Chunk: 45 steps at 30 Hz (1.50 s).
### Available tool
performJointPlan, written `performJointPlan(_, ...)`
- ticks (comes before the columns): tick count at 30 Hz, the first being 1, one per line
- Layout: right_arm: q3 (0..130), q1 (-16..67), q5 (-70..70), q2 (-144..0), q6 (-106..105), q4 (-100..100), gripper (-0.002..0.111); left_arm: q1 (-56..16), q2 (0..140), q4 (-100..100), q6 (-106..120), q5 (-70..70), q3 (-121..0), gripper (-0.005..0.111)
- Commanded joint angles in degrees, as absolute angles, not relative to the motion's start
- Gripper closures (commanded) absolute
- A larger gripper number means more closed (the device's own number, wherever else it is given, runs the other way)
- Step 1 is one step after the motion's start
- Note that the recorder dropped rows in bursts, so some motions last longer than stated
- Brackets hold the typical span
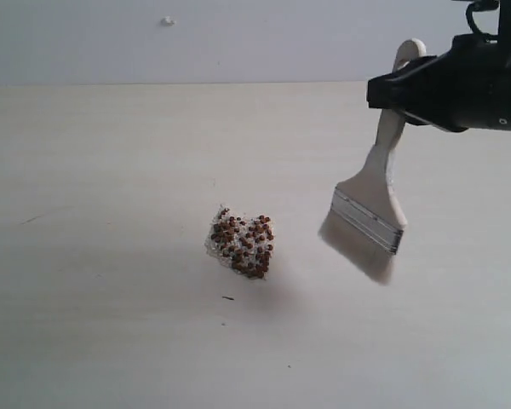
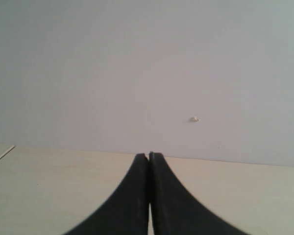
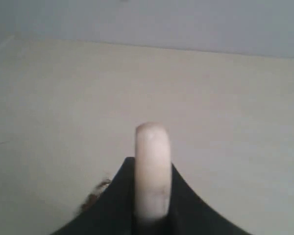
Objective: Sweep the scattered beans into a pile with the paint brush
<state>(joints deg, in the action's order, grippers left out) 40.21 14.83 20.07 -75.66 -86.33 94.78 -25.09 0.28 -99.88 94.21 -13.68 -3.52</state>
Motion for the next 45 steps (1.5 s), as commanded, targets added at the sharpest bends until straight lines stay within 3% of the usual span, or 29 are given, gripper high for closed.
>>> performJointPlan(1,46.5,11.4,33.9,-80.3,-67.9,75.4,0.108,-25.0,0.0,-99.9,94.2,-13.3,-3.2,0.107)
performJointPlan(7,53.1,10.0,47.6,-90.2,-56.8,62.4,0.108,-25.0,0.0,-99.9,94.2,-13.3,-3.2,0.107)
performJointPlan(19,54.4,10.0,43.0,-104.7,-66.4,75.7,0.108,-25.0,0.0,-99.9,94.2,-13.3,-3.2,0.107)
performJointPlan(29,55.1,10.0,36.1,-107.2,-67.7,75.5,0.108,-25.0,0.0,-99.9,94.2,-13.3,-3.2,0.107)
performJointPlan(32,55.4,10.0,36.8,-107.2,-67.8,74.9,0.100,-25.0,0.0,-99.9,94.2,-13.3,-3.2,0.107)
performJointPlan(37,55.9,10.0,36.0,-107.2,-67.8,74.7,0.066,-25.0,0.0,-99.9,94.2,-13.3,-3.2,0.107)
performJointPlan(39,55.9,10.0,34.6,-107.2,-67.8,74.9,0.057,-25.0,0.0,-99.9,94.2,-13.3,-3.2,0.107)
performJointPlan(45,55.9,10.0,28.8,-106.4,-67.3,75.0,0.050,-25.0,0.0,-99.9,94.2,-13.3,-3.2,0.107)
